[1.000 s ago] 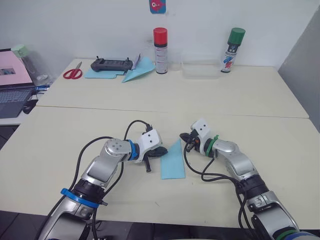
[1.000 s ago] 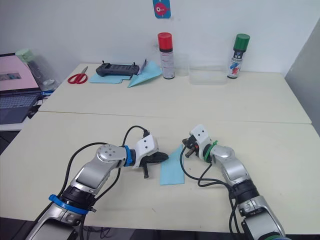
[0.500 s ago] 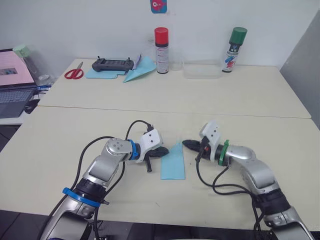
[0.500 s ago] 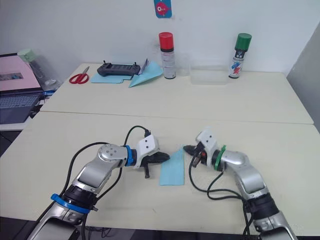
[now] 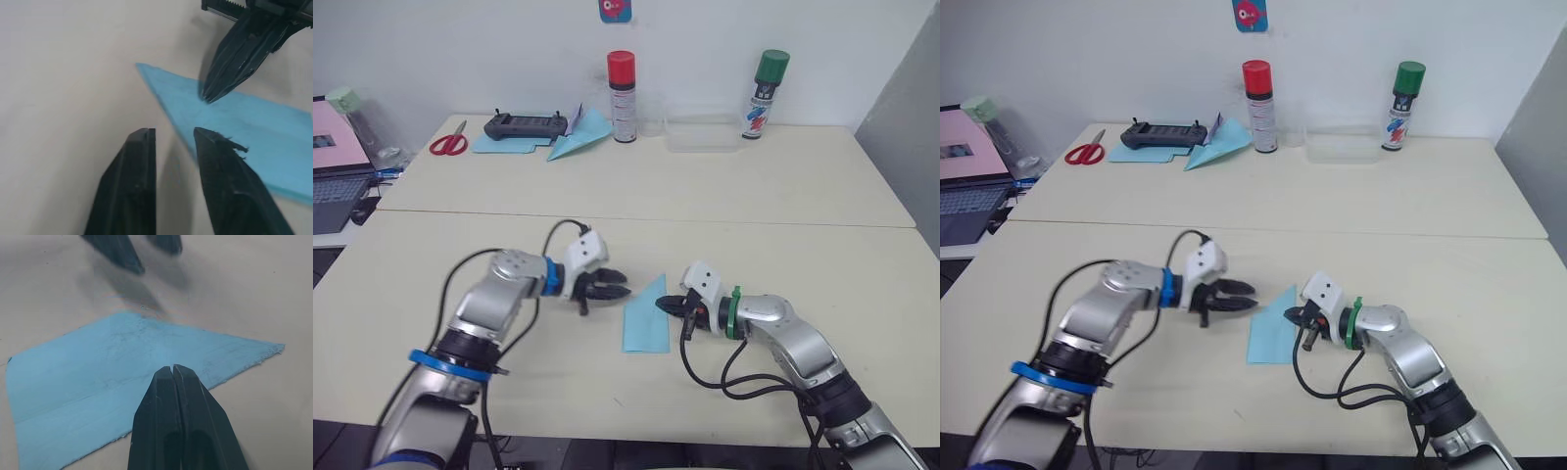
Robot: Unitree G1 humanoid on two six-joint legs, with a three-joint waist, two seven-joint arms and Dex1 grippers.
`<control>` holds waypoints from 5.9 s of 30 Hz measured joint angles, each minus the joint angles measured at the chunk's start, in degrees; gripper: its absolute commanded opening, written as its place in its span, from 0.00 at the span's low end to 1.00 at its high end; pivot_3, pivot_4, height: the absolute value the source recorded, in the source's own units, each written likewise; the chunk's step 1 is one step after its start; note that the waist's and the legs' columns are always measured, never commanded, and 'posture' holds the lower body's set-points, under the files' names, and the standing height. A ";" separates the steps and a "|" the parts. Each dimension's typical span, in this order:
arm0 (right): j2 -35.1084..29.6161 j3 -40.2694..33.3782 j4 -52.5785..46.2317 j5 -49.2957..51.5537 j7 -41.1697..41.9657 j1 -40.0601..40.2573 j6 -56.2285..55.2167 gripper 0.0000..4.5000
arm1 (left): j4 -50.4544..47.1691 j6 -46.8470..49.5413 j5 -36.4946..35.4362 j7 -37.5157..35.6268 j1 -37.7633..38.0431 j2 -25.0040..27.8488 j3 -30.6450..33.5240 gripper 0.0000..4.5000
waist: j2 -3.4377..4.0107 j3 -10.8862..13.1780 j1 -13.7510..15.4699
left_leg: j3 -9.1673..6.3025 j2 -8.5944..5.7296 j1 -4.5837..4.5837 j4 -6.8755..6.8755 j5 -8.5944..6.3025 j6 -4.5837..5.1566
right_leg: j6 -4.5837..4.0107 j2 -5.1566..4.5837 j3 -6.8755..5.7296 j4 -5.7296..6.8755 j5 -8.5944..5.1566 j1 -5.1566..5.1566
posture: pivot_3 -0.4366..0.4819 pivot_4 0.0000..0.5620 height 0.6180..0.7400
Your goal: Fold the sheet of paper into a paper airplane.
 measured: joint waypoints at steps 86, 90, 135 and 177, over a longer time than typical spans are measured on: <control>-10.85 -16.37 -19.93 13.00 -4.96 12.85 6.45 0.79 | -18.57 0.98 12.46 -6.23 -0.90 1.27 -8.71 0.01 | -0.50 0.55 -0.44 | -0.04 -0.04 -0.18 0.19 0.01 0.02 | -0.11 0.02 0.02 1.05 -0.27 -0.45 | 0.48 0.27 1.00; -12.55 -16.44 -20.05 12.27 -3.74 14.27 4.72 0.79 | -23.43 9.67 14.65 -1.23 1.35 -1.32 -12.65 0.01 | -0.59 0.62 -0.95 | 0.01 0.05 -0.15 0.25 0.01 0.02 | -0.12 0.13 0.11 1.09 -0.27 -0.48 | 0.48 0.27 1.00; -7.92 -0.89 -4.76 2.38 15.89 5.55 -25.93 0.01 | -24.89 8.84 -4.34 -0.81 8.86 13.73 4.79 0.65 | -0.70 0.75 -0.98 | 0.08 0.08 -0.15 0.27 0.02 0.03 | -0.18 0.10 0.14 1.10 -0.29 -0.52 | 0.48 0.27 1.00; -19.14 -14.84 -21.20 16.06 11.18 14.51 -5.13 0.68 | -20.34 6.28 -5.18 1.99 15.40 -0.35 -6.98 0.00 | -0.64 0.82 0.11 | 0.09 0.05 -0.14 0.52 0.01 0.03 | -0.15 0.08 0.16 1.11 -0.26 -0.39 | 0.48 0.27 1.00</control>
